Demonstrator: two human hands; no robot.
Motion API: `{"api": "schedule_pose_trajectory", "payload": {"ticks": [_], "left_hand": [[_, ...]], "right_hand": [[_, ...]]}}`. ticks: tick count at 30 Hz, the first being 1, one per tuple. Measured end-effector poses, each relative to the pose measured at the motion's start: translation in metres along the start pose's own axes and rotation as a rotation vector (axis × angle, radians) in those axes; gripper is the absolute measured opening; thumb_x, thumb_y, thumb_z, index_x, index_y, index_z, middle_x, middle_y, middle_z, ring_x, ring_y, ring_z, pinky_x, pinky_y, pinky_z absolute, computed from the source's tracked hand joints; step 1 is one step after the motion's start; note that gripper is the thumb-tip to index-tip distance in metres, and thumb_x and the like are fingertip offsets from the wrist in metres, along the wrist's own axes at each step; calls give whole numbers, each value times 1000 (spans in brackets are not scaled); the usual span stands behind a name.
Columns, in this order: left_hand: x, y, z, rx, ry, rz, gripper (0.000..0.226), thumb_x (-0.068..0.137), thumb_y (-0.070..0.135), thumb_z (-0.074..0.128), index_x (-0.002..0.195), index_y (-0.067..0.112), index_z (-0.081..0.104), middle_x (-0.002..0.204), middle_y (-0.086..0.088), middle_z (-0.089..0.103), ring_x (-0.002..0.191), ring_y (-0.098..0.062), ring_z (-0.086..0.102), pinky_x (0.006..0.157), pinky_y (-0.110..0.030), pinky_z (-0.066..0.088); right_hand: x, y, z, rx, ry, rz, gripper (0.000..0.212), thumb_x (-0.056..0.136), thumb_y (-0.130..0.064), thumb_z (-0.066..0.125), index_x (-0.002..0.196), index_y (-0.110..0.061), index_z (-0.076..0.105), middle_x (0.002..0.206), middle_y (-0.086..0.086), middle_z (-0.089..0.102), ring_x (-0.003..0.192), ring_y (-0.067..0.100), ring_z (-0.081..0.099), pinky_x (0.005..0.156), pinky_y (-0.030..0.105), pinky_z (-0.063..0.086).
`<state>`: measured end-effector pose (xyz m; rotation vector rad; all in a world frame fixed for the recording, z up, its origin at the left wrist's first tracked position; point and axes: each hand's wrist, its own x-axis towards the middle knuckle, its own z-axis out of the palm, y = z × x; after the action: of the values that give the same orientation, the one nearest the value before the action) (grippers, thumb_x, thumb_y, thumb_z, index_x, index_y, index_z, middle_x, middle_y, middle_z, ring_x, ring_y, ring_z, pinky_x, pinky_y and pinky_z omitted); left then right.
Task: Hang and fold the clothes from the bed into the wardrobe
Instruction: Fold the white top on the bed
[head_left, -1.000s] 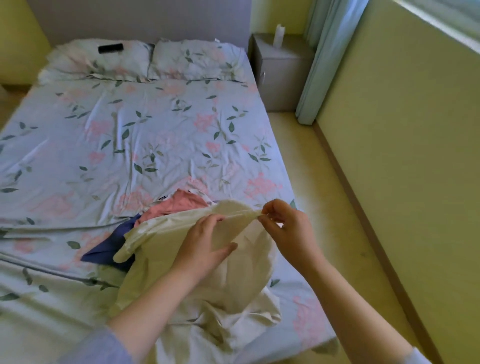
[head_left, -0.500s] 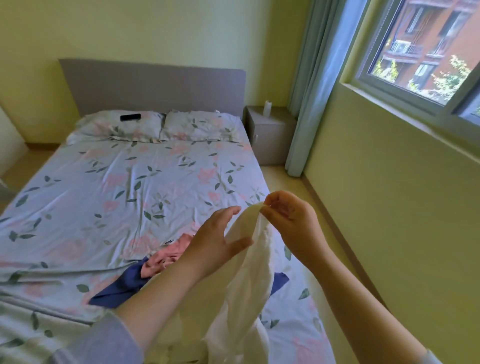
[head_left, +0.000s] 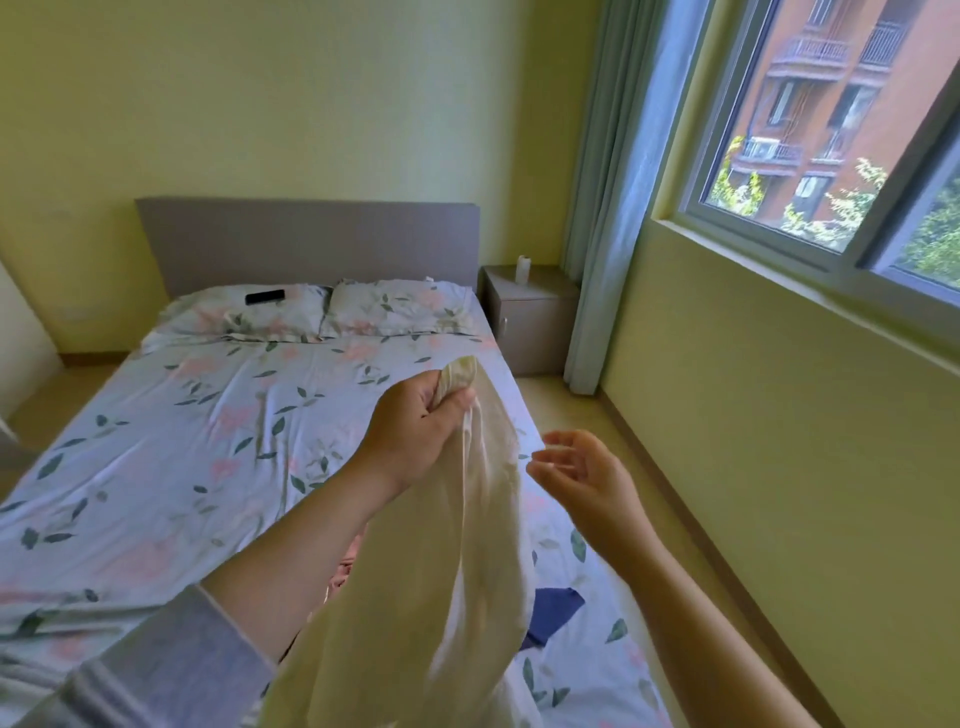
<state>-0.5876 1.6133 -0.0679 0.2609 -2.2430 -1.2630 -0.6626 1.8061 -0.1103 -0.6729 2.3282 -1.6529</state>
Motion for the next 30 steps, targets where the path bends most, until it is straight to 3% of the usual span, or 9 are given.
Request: {"api": "schedule_pose_trajectory", "payload": {"ticks": [5,9,12,14,17,20,23,26,30], "left_hand": [[4,11,-7,2,20,30,38,96,23,58,64,6,47,52,12,40,51,-3,37,53,-16,33],[3,24,-11,-9,37,57,30,97,22,57,67,22,56,53,22,55,55,6,52,55,-4,37],[6,30,-18,-15,58,72,27,97,26,57,81,5,64,64,11,60,61,2,54,59,-7,41],[6,29,-23,-9,78,73,32,96,27,58,79,1,60,61,6,53,58,-3,50,56,-10,40],[6,17,-37,35,114,35,45,94,32,60,75,-7,50,62,-6,42,59,-14,41,55,-23,35],[2,-5,-61,139,79,-69,44,87,41,65,83,-3,57,68,-21,51,63,-20,46,60,-30,35],[-6,-19,-79,252,80,-138,22,87,36,69,99,20,60,86,4,64,74,-11,57,60,-21,39],[-6,-18,-78,262,67,-128,54,82,42,72,129,25,50,118,8,55,103,-8,53,76,-16,39],[4,5,-71,236,-11,71,73,77,57,70,139,36,39,139,15,45,123,-2,47,97,-23,39]], "right_hand": [[-20,30,25,-30,-87,185,38,89,-30,69,122,-20,55,108,-4,65,92,3,65,67,12,51],[-24,45,51,-10,-108,260,34,86,-26,71,117,-18,56,104,-3,65,86,7,65,56,10,47],[-20,50,63,-81,-117,264,16,87,-24,66,85,-11,57,78,-3,61,64,13,56,51,16,41],[-15,52,63,-95,-93,245,28,90,-21,62,70,-9,45,64,2,44,56,15,39,51,21,32],[-8,45,50,-29,-44,188,35,96,-22,58,70,-2,46,65,6,40,58,15,37,52,23,31],[1,22,27,71,30,84,40,100,-28,54,74,3,52,69,8,41,64,17,39,60,31,31],[14,-21,7,74,32,-109,46,100,-31,50,75,6,50,67,6,39,59,12,37,55,28,31],[25,-60,-4,32,-9,-272,53,98,-38,49,86,14,53,69,7,43,62,16,40,58,30,33],[32,-95,-9,-51,-92,-364,55,94,-47,48,90,6,60,69,4,47,61,14,44,57,28,37]]}}
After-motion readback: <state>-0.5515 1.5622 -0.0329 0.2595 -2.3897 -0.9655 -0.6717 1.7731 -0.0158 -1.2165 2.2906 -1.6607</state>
